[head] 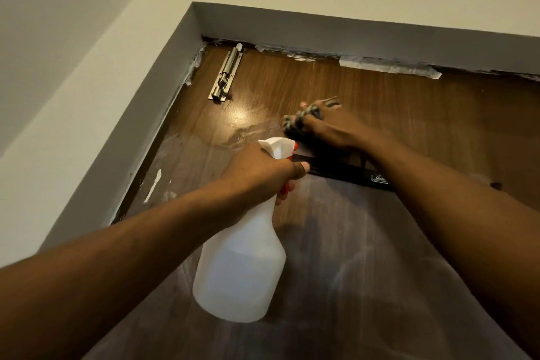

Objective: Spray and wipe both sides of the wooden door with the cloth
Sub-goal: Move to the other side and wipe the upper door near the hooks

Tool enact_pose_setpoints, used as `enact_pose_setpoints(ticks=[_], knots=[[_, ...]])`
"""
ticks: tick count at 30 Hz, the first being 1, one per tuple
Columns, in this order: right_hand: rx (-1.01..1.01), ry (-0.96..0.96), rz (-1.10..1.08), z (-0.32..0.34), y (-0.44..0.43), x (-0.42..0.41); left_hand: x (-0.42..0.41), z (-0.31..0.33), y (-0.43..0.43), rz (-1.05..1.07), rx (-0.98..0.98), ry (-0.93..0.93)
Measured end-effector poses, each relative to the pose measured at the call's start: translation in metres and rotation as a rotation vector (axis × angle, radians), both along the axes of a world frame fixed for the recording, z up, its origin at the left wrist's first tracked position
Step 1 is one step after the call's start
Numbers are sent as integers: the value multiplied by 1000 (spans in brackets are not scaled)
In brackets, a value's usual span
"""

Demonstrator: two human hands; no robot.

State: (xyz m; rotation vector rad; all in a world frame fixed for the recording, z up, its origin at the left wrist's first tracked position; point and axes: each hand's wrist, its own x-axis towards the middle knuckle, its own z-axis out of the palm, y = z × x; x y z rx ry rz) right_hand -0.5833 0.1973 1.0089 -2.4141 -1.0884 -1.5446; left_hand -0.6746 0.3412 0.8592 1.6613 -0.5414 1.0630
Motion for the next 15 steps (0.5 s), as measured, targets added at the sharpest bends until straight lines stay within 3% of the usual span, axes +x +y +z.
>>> enact_pose_setpoints(ticks=[5,9,15], knots=[[-122,74,-35,-12,-7,-5,1,-10,17,6,13,35],[-123,-20,-164,1,-11,-2,0,-15,41,26,-4,68],[-39,-77,-139,18,35,2,-4,-11,65,82,-33,65]])
